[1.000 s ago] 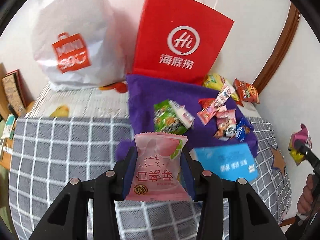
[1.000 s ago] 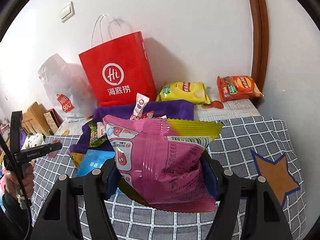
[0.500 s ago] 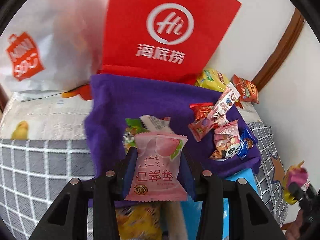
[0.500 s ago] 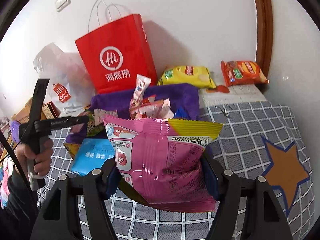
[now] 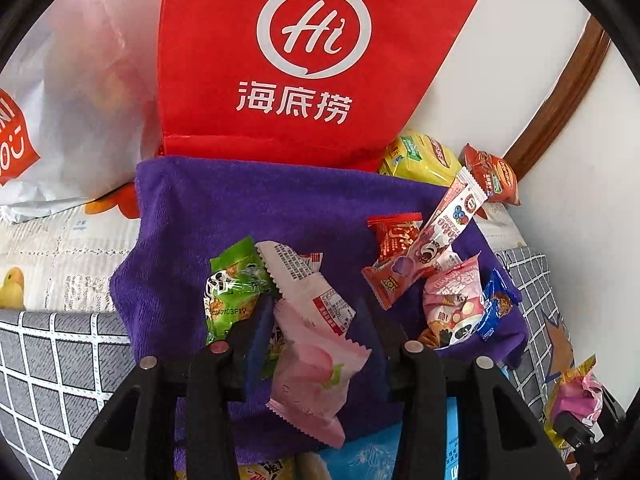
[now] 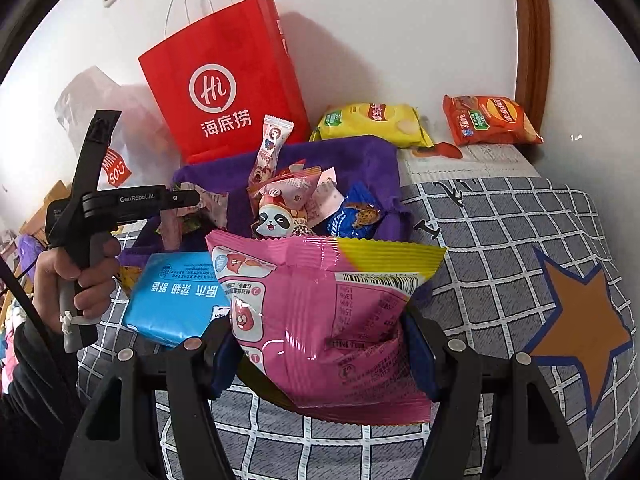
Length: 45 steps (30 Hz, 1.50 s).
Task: Organize snacks
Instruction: 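Release the peach candy onto the towel with the left tool, then grasp the yellow chip bag with the left tool while the right tool releases the pink bag onto the towel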
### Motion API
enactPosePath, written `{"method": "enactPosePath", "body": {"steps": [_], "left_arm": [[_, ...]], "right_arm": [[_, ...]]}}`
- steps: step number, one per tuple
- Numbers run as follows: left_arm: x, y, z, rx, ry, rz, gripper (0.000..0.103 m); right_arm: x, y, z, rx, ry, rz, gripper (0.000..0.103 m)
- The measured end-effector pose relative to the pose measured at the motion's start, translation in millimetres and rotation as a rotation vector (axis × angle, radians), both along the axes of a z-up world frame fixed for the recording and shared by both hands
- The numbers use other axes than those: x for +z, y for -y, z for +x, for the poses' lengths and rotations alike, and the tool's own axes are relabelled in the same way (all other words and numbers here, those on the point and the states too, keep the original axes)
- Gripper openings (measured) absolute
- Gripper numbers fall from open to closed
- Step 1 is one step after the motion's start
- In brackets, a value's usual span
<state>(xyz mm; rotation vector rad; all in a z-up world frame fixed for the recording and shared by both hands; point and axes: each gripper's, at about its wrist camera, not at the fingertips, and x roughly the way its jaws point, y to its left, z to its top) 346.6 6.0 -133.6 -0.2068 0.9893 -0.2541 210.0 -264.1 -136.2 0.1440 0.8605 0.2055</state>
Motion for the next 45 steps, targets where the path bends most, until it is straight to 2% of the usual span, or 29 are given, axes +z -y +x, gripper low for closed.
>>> {"method": "enactPosePath", "body": {"steps": [3, 9, 25, 34, 45], "left_arm": [[4.1, -1.3, -6.0, -0.001, 0.009, 0.017, 0.067], [12.4, -8.6, -22.8, -0.003, 0.041, 0.057, 0.070], [17.7, -44.8, -63.9, 0.024, 0.024, 0.035, 0.073], [5.4, -61.1, -84.4, 0.039, -0.019, 0.018, 0.073], [-22.0, -54.6, -92.9, 0.004, -0.058, 0.006, 0.073]], "right_arm": [[0.8, -0.7, 2.1, 0.001, 0.005, -0.007, 0.069], [6.2, -4.3, 6.9, 0.011, 0.028, -0.013, 0.069], [20.8, -15.4, 45.0, 0.016, 0.078, -0.018, 0.069], [21.8, -22.6, 60.5, 0.017, 0.082, -0.031, 0.069], [27.9, -14.8, 71.6, -0.009, 0.082, -0.027, 0.069]]}}
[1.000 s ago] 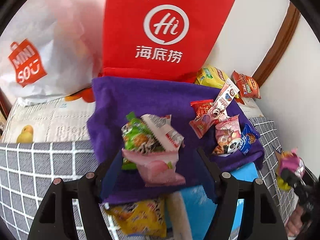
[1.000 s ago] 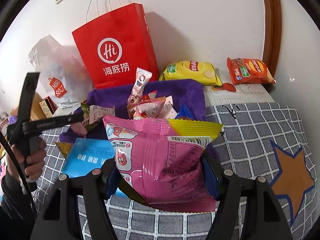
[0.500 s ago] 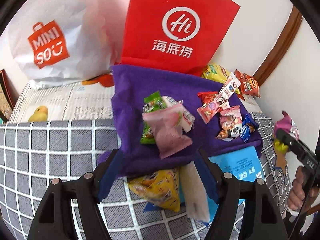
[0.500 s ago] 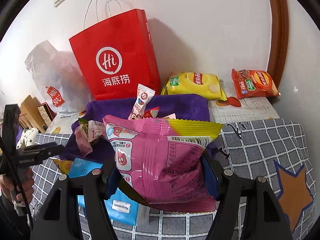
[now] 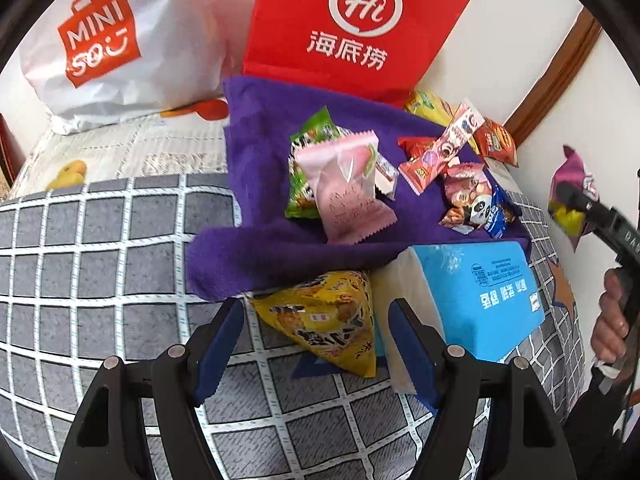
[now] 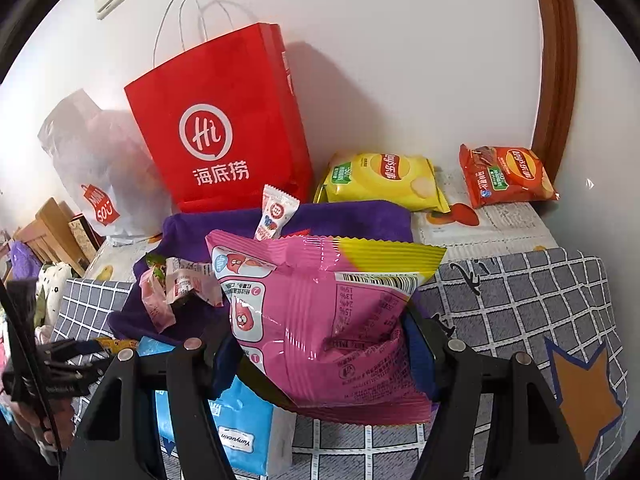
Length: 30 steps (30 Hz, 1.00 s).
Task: Organize snacks
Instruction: 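Grasp the yellow chip bag with the left tool while the right tool releases the pink bag onto the towel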
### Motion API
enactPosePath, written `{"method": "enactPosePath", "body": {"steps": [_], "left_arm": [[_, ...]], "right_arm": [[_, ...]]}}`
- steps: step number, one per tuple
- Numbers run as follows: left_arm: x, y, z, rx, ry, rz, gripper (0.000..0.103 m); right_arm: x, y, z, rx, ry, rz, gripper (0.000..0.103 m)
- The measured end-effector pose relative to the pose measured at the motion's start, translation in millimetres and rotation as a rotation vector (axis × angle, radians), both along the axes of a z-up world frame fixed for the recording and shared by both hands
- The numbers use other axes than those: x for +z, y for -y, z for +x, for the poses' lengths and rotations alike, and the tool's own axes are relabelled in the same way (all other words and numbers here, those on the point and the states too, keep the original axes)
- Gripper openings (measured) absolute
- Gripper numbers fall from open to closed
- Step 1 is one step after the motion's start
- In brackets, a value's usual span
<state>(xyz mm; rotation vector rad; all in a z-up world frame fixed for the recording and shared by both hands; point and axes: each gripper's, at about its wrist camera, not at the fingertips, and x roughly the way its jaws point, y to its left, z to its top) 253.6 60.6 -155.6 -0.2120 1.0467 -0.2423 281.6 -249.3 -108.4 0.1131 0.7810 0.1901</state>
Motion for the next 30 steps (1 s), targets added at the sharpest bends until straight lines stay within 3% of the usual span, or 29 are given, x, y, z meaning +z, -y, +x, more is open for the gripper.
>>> {"method": "enactPosePath", "body": {"steps": [8, 13, 20, 30], "left_arm": [[-15.8, 14.7, 3.9, 0.003, 0.018, 0.069, 0.068], [-16.6, 9.6, 2.7, 0.002, 0.028, 0.060, 0.063], [-14.2, 0.5, 2.1, 0.024, 0.013, 0.026, 0.061], [-0.1, -5.6, -9.8, 0.078, 0.024, 0.066, 0.061]], "right_arm": [[16.3, 17.0, 12.3, -0.023, 0.016, -0.003, 0.069], [21.4, 23.3, 23.0, -0.030, 0.024, 0.001, 0.069], [13.4, 19.9, 30.0, 0.001, 0.022, -0.015, 0.069], [-6.5, 25.1, 43.2, 0.050, 0.002, -0.001, 0.069]]}}
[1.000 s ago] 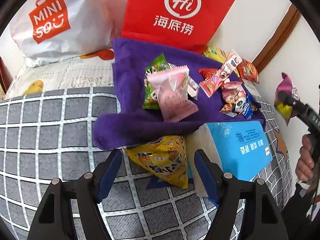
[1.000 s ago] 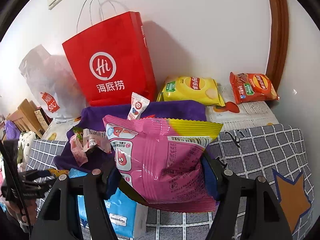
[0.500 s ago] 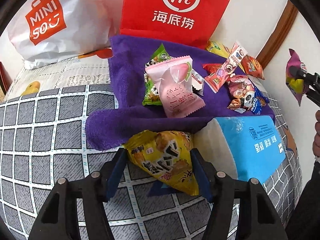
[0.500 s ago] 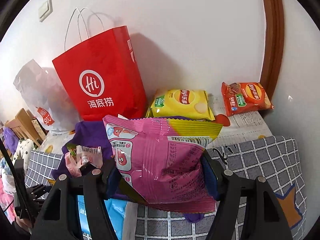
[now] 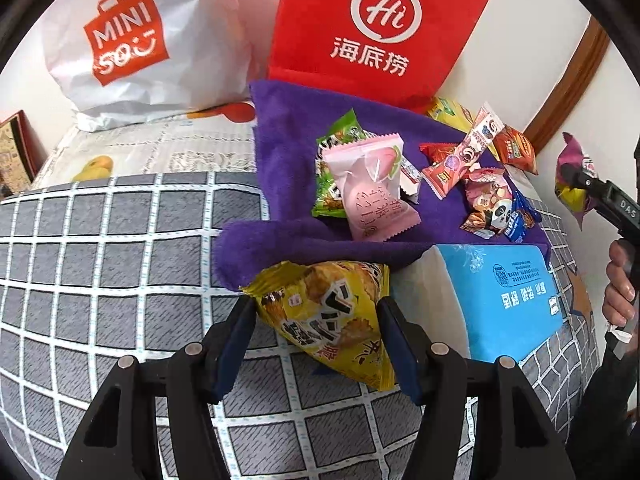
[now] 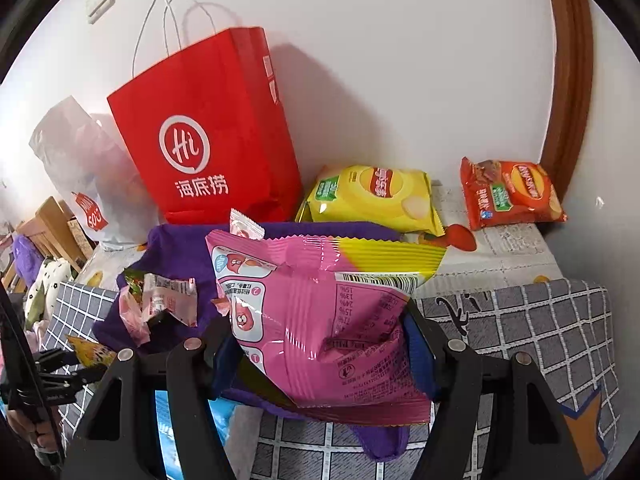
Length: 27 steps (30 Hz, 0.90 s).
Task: Organize snacks
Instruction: 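Grasp the yellow chip bag with the left tool while the right tool releases the pink bag onto the towel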
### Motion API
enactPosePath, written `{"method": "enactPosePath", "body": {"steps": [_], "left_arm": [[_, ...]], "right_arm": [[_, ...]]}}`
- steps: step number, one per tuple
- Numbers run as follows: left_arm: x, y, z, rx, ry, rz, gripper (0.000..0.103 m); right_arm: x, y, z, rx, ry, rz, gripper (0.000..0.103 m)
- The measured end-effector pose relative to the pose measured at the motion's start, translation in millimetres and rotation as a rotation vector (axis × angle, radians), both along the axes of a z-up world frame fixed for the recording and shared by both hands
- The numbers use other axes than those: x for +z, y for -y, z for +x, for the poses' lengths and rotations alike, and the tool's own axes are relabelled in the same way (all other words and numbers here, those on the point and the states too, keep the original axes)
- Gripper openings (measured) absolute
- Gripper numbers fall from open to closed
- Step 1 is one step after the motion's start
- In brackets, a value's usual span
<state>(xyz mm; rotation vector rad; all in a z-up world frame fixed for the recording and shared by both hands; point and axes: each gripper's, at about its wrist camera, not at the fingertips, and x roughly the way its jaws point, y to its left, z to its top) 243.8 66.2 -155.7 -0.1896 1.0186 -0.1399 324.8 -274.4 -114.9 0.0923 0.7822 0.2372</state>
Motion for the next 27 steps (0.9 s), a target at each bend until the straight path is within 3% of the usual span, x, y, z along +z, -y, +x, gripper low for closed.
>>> {"method": "enactPosePath", "body": {"steps": [18, 20, 22, 23, 27], "left_arm": [[-2.5, -6.2, 4.7, 0.013, 0.000, -0.030, 0.060], [-2.6, -6.3, 4.3, 0.012, -0.002, -0.033, 0.060], [-2.7, -6.4, 3.0, 0.012, -0.005, -0.043, 0.060], [-3.1, -5.8, 2.5, 0.010, -0.008, -0.050, 0.060], [-0.2, -3.2, -1.1, 0.000, -0.003, -0.059, 0.059]], "right_arm": [[-49.3, -34.6, 31.0, 0.071, -0.105, -0.073, 0.070], [-49.8, -38.1, 30.0, 0.075, -0.107, -0.092, 0.073], [-48.7, -39.6, 27.7, 0.078, -0.099, -0.096, 0.088], [-47.3, -38.7, 26.4, 0.068, -0.100, -0.084, 0.091], [-40.5, -37.4, 21.1, 0.085, -0.119, -0.018, 0.092]]}}
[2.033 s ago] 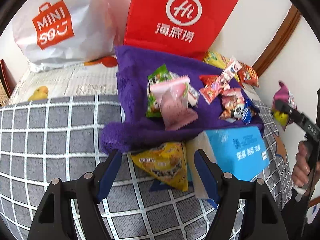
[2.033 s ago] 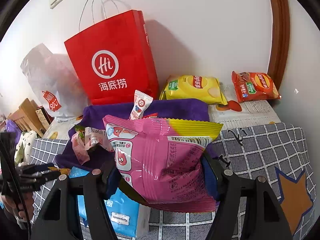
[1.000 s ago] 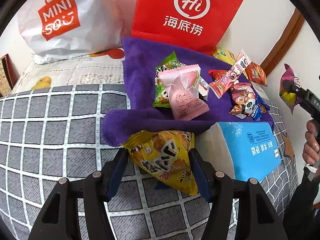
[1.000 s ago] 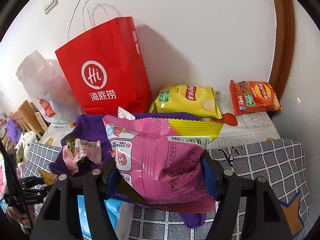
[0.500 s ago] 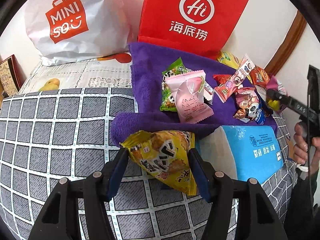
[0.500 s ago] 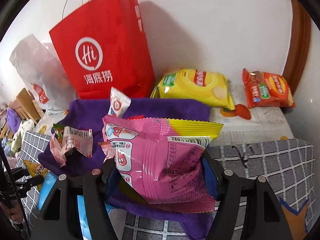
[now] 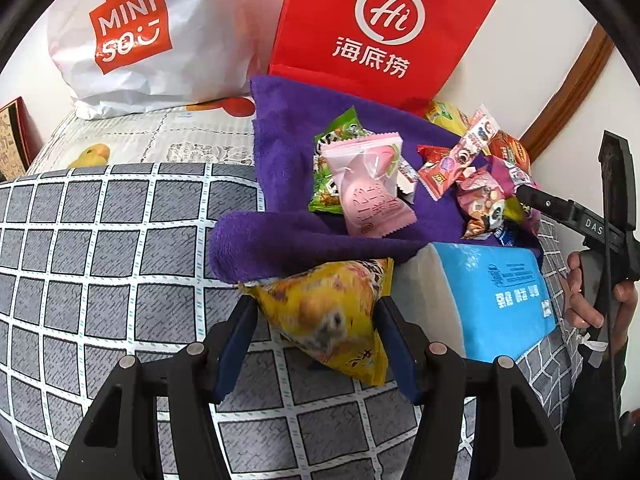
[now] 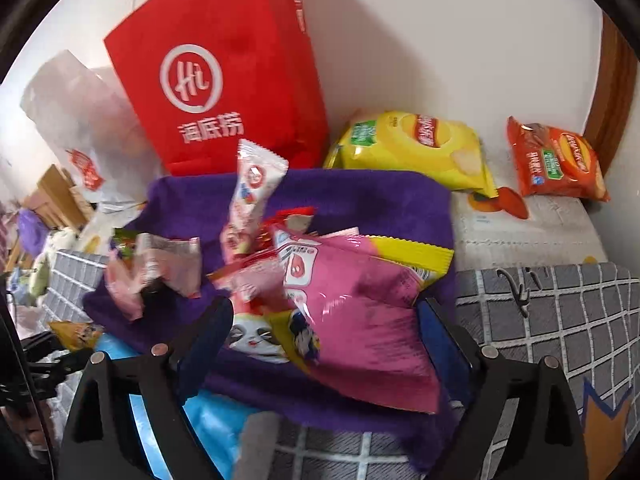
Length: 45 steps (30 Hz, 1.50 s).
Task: Organize snacks
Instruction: 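Grasp the yellow chip bag with the left tool while the right tool releases the pink bag onto the towel, then carry the yellow chip bag onto the towel and open the left tool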
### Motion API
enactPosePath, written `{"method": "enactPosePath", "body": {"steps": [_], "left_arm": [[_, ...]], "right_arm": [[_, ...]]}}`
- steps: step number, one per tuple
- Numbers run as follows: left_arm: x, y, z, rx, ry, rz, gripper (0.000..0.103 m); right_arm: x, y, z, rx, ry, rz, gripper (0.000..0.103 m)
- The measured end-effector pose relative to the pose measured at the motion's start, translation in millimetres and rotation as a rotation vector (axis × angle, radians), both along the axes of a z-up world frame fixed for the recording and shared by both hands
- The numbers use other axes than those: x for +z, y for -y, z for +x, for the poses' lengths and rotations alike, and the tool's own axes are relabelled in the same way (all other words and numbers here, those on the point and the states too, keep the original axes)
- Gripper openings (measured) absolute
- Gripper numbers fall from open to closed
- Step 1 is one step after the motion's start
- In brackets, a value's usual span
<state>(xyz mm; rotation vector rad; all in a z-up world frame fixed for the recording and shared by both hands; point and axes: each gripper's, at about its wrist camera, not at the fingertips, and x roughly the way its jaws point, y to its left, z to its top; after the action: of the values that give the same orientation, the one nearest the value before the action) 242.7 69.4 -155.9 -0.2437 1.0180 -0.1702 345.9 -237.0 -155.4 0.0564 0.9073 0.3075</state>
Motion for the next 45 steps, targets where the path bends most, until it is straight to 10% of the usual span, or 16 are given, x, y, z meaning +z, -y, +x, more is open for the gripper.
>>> {"method": "enactPosePath", "body": {"steps": [30, 45], "left_arm": [[77.0, -34.0, -73.9, 0.051, 0.116, 0.001, 0.057], [109.6, 6.0, -21.8, -0.039, 0.182, -0.017, 0.057]], "right_arm": [[89.6, 41.8, -132.1, -0.128, 0.117, -0.040, 0.091], [114.6, 94.7, -175.4, -0.251, 0.168, -0.005, 0.091]]}}
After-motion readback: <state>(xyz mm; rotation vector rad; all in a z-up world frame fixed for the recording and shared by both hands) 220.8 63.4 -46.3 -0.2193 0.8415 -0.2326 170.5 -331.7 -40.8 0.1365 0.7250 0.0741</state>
